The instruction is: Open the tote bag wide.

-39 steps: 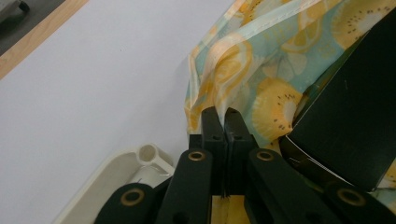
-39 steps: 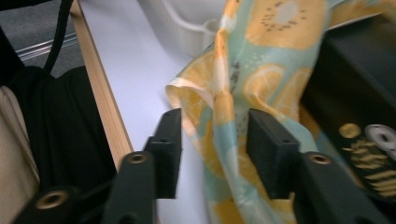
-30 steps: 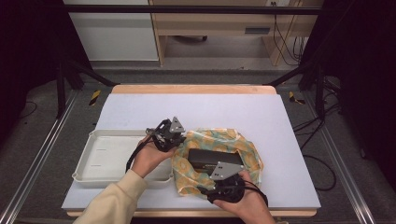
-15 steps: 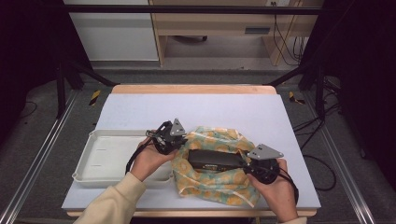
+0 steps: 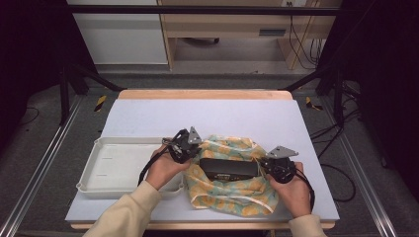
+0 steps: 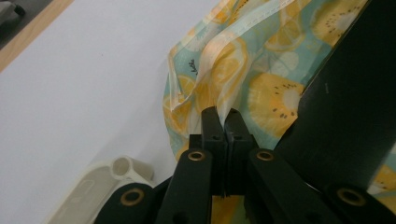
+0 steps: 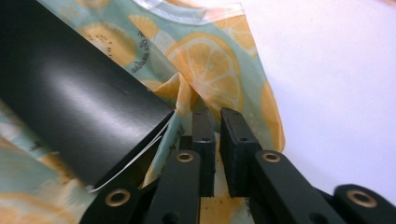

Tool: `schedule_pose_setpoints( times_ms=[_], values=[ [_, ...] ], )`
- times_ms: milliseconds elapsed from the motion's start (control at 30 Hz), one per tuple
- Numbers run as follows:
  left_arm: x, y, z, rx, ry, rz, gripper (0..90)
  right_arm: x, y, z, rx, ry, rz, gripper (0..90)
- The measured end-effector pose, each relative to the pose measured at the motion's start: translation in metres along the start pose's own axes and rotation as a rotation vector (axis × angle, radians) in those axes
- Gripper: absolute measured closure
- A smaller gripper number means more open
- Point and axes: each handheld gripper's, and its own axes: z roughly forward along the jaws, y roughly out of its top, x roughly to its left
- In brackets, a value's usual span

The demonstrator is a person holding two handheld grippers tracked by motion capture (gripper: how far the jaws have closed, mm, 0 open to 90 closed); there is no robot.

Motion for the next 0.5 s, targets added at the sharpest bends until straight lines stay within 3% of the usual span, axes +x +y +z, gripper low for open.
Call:
schedule_pose_setpoints(
  times_ms=[200,500],
  values=[
    [0.001,-0.006,0.011,0.036,-0.009,-0.01,89.9,-0.005,-0.004,0.017,0.037,0.034,0.009,90.0],
    [0.001,-0.009,0.017,0.061,-0.022,-0.008,89.8,-0.012,-0.005,0.029,0.06,0.042,0.017,90.0]
  ],
)
